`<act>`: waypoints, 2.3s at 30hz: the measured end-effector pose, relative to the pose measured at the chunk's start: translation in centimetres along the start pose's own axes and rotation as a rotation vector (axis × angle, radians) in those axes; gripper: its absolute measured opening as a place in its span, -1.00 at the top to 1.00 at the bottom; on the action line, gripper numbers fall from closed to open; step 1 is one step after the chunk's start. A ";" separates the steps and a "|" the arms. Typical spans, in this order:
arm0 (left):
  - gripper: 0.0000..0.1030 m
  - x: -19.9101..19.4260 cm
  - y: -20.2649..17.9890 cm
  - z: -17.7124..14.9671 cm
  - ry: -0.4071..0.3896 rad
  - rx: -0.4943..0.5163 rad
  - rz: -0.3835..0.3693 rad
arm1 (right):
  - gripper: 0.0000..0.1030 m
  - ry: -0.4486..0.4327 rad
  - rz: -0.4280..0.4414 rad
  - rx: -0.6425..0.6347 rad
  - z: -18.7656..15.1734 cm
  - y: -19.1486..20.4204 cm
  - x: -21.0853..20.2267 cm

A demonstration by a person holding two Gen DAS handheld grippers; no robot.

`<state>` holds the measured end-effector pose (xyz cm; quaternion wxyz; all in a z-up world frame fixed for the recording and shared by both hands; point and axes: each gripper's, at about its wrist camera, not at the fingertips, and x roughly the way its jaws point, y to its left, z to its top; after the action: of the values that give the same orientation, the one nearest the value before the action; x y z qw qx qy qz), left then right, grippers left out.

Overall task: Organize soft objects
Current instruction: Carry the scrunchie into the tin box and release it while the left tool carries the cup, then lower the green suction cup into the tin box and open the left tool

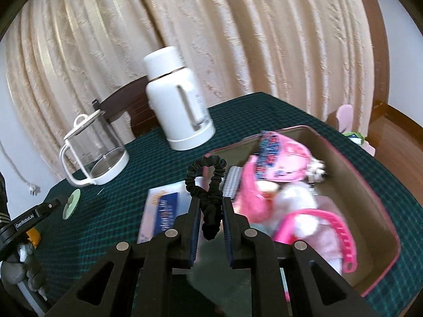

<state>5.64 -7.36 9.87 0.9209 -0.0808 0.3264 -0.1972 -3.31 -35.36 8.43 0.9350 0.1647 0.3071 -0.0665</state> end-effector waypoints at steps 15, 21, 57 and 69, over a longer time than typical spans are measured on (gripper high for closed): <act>0.66 1.4 -8.8 -0.4 0.060 0.114 -0.134 | 0.67 -0.020 -0.063 0.080 -0.4 -5.6 -1.5; 0.66 2.2 -12.6 -0.5 0.086 0.165 -0.200 | 0.66 0.003 -0.060 0.084 -0.8 -6.7 -1.2; 0.45 6.4 -20.2 -4.6 0.245 0.234 -0.367 | -0.13 -0.082 -0.062 0.105 -1.5 -9.2 -3.5; 0.45 6.8 -21.6 -5.1 0.203 0.320 -0.342 | -0.13 -0.083 -0.062 0.112 -1.5 -9.3 -3.6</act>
<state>0.51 -29.92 8.06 0.8377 0.0320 0.3635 -0.4062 -9.08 -43.48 6.95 0.9337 0.2041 0.2690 -0.1194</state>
